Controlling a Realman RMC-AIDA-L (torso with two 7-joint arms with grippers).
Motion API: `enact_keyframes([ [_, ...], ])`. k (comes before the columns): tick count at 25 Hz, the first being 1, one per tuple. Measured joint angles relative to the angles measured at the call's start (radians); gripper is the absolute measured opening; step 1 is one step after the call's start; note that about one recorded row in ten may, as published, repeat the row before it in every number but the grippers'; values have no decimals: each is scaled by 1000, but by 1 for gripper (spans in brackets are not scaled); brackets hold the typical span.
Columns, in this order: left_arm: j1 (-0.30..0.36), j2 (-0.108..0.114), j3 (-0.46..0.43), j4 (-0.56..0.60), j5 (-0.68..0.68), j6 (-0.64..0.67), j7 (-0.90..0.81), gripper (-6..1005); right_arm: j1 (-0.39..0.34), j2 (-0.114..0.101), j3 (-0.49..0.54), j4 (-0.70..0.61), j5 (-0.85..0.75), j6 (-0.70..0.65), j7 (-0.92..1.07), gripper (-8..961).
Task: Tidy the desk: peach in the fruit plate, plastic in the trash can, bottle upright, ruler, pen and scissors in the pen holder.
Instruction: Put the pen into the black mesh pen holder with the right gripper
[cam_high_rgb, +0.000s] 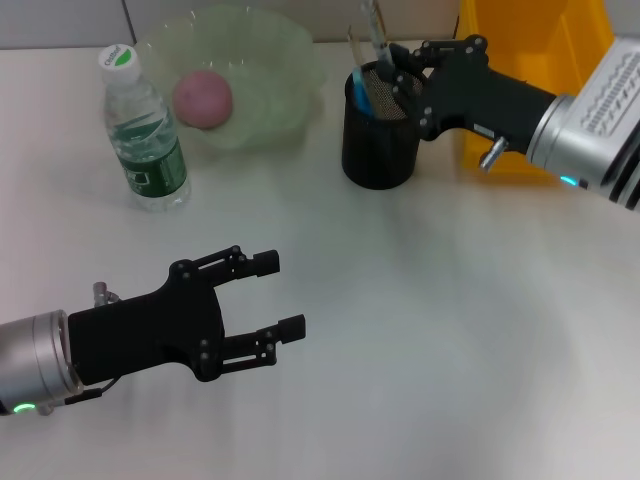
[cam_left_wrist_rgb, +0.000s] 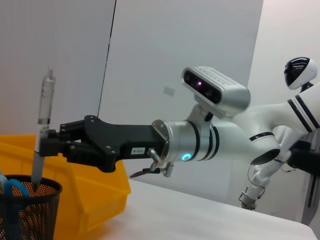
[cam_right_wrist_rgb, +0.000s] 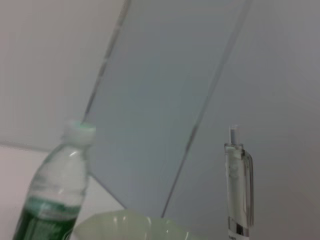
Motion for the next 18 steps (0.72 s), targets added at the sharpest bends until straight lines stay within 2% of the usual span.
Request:
enact_keyframes([
  [3, 0, 0, 0, 0, 0, 0, 0, 788, 7, -2, -8, -9, 7, 38, 179, 130],
  [8, 0, 0, 0, 0, 0, 4, 0, 788, 10, -5, -11, -12, 6, 45, 336, 131],
  [18, 0, 2, 2, 0, 0, 5, 0, 789, -2, -6, -13, -26, 1, 45, 383, 131],
])
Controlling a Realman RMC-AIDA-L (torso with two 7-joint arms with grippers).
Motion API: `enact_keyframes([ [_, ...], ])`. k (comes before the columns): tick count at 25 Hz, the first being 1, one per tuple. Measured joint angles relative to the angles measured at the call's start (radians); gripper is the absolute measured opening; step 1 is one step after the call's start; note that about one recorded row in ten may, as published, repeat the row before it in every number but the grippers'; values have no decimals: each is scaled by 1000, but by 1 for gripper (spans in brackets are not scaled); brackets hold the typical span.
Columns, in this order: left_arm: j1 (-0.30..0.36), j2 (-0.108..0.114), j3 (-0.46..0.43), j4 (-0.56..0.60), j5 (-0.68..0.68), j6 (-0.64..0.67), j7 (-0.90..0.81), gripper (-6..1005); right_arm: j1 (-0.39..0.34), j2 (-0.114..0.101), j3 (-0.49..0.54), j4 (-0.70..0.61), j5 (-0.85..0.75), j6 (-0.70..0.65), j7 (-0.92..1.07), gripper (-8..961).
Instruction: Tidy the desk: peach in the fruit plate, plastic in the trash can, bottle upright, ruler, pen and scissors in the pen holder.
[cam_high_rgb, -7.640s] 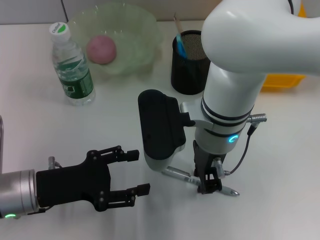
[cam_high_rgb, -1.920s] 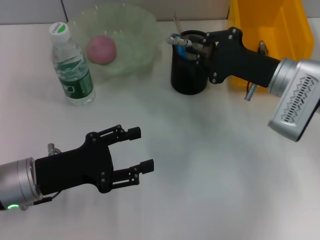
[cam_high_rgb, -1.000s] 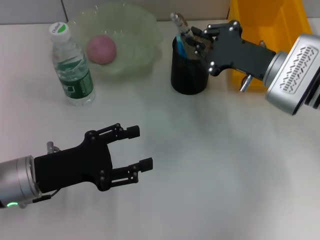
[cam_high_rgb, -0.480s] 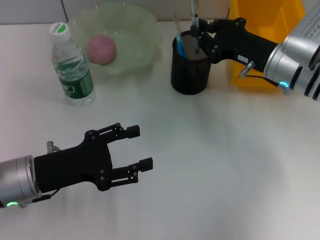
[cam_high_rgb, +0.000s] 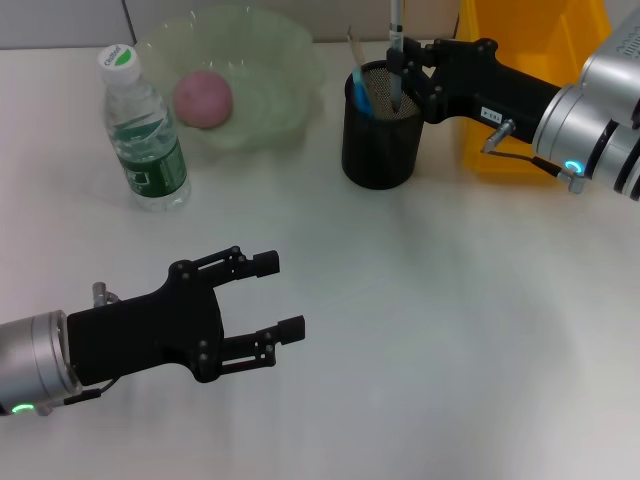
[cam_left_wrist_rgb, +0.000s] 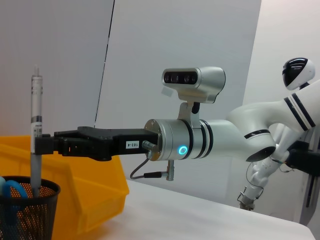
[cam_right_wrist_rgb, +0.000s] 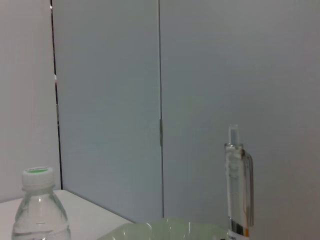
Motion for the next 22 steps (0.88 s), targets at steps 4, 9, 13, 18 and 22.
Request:
enact_keyframes([
  [4, 0, 0, 0, 1, 0, 0, 0, 789, -3, 0, 0, -4, -1, 0, 1, 132],
  [9, 0, -1, -1, 1, 0, 0, 0, 789, -16, 0, 0, -18, -2, -3, -1, 135],
  [13, 0, -1, -1, 1, 0, 1, 0, 790, -32, 0, -2, -37, -3, -7, -2, 138],
  [18, 0, 0, 1, 2, 0, 3, 0, 790, -46, 2, -2, -57, -1, -10, 1, 386],
  [22, 0, 0, 1, 3, 0, 3, 0, 790, -47, 3, -2, -58, 1, -11, 2, 543],
])
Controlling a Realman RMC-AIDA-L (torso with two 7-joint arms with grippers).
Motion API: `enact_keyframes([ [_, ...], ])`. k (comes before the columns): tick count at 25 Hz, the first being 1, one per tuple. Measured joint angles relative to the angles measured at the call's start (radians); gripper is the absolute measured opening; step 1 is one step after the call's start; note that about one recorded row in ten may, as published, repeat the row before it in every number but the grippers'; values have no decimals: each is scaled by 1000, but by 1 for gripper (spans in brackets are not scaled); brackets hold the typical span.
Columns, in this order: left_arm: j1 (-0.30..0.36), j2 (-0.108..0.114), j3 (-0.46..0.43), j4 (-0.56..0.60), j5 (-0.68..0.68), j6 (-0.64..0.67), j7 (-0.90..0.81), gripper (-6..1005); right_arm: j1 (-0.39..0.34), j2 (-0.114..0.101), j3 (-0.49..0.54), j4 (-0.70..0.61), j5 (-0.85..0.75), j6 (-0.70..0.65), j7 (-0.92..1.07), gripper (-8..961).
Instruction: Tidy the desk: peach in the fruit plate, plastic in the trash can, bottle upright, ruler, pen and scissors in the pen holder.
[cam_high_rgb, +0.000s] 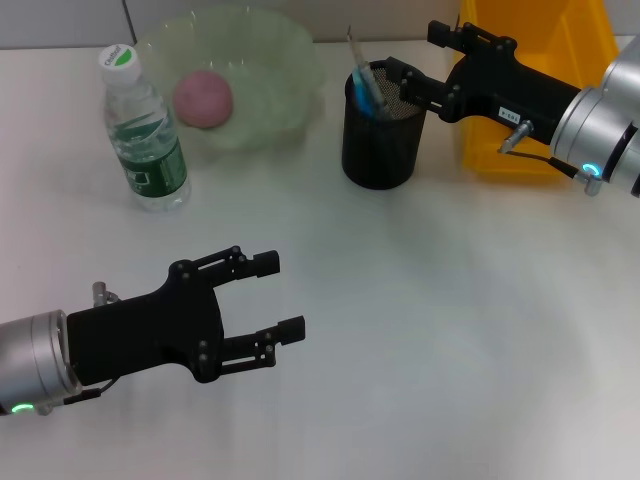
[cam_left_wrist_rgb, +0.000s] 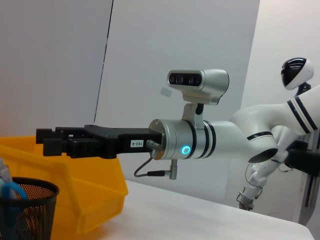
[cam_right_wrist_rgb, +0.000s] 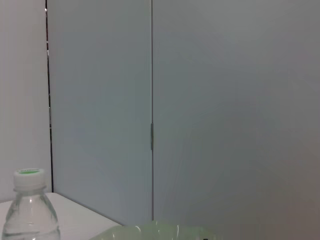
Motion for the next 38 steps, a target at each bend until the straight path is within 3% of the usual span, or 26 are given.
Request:
enact_keyframes([
  [6, -2, 0, 2, -2, 0, 0, 0, 791, -8, 1, 2, -3, 1, -10, 1, 731],
  [14, -2, -3, -2, -5, -1, 0, 0, 791, -28, 0, 13, -12, 6, -56, 20, 745],
  [23, -13, -1, -4, -4, -18, -7, -84, 792, -153, -9, 11, -113, -5, -305, 158, 747],
  [32, -22, 16, 18, 58, 25, 11, -126, 795, -244, -61, 15, -156, -193, -513, 294, 745],
  [38, -31, 18, 20, 90, 81, 21, -126, 796, -241, -69, 15, -159, -362, -600, 306, 744],
])
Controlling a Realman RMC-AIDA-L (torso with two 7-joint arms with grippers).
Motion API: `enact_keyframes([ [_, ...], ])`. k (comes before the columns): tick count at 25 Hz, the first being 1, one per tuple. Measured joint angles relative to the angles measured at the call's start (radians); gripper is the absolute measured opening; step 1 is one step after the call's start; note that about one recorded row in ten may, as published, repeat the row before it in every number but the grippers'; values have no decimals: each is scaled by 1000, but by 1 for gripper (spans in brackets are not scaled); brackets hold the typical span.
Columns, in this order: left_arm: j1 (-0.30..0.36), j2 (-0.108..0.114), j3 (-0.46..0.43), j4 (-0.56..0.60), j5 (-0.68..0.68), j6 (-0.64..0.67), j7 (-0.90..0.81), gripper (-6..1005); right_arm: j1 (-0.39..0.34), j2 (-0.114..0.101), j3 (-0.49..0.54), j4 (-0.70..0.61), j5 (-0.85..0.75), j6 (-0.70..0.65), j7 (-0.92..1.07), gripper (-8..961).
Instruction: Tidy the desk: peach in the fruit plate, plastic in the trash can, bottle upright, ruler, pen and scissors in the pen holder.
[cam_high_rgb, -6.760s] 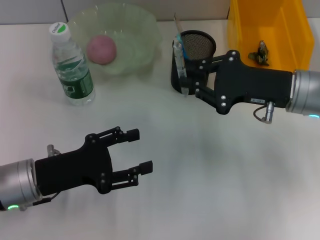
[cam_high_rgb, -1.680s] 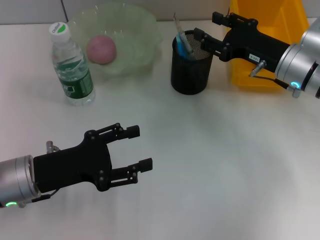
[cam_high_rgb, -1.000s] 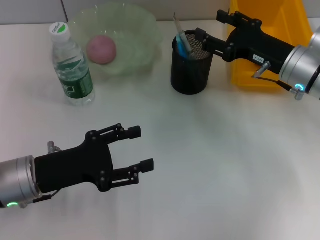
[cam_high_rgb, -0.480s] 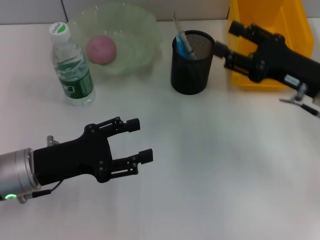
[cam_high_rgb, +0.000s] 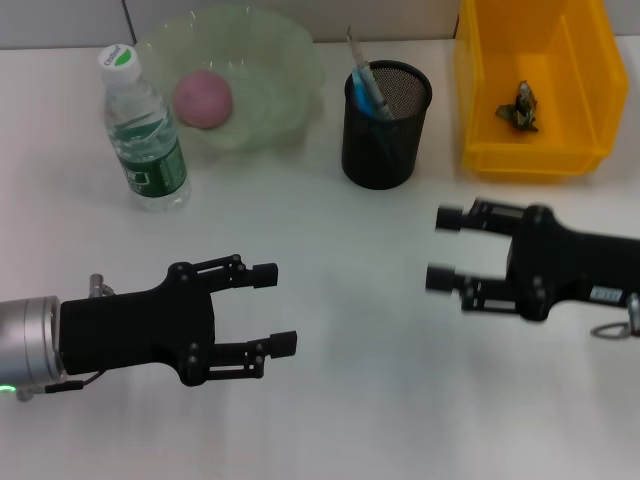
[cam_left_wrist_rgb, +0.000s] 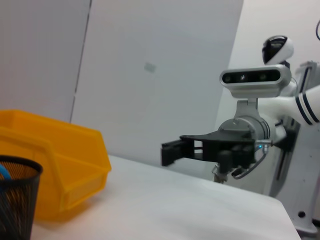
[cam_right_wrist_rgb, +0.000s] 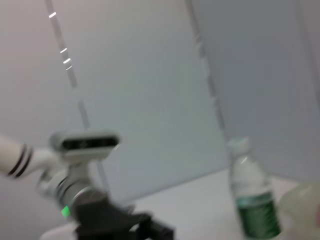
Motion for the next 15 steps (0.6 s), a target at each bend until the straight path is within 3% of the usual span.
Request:
enact_keyframes([
  [5, -8, -2, 0, 1, 9, -11, -1, 795, 16, 5, -10, 4, -96, -31, -4, 743],
  [9, -9, 0, 0, -2, 28, -15, -1, 795, 31, 21, -11, 7, -173, -8, -18, 742],
  [15, -1, -1, 0, -5, 51, -32, 0, 790, 39, 34, -12, 7, -197, 27, -33, 741],
])
